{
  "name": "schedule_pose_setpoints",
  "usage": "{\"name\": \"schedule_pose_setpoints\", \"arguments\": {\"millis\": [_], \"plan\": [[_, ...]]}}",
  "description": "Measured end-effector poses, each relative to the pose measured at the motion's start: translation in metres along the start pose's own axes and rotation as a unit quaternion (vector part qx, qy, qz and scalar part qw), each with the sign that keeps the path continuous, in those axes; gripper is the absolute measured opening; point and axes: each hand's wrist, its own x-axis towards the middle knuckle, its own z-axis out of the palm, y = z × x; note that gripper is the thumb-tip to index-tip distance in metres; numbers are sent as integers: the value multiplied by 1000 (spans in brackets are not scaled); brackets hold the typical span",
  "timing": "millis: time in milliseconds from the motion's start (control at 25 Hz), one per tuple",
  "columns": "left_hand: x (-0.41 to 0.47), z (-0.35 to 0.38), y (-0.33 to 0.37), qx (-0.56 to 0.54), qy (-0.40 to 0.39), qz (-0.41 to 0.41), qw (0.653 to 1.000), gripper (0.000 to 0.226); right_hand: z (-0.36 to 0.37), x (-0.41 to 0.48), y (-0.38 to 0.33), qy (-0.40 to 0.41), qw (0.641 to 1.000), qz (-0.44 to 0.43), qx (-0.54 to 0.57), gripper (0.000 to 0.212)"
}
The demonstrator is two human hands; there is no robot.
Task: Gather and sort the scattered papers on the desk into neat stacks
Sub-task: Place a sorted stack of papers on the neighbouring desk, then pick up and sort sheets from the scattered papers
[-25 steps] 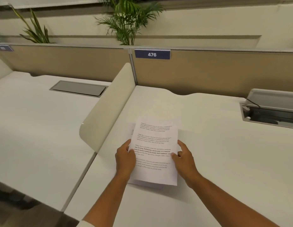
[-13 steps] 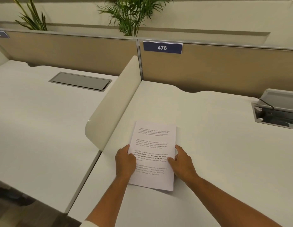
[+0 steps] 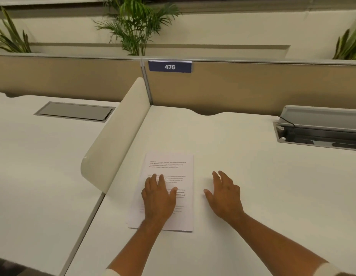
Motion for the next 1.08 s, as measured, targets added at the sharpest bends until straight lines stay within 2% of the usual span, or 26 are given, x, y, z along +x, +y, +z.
{"name": "schedule_pose_setpoints", "arguments": {"millis": [200,440,760,1080], "plan": [[-11,23,70,16,-27,87,996,79,-16,-16,64,18,998,13,-58,78],[-33,52,161,60,-62,193,977,85,-40,-45,163,45,994,72,-65,81],[-75,111,300,85,-106,300,944,86,-88,-108,311,65,975,206,-46,81],[-125,162,436,63,-182,354,915,86,-137,-169,457,131,928,348,-7,83]]}}
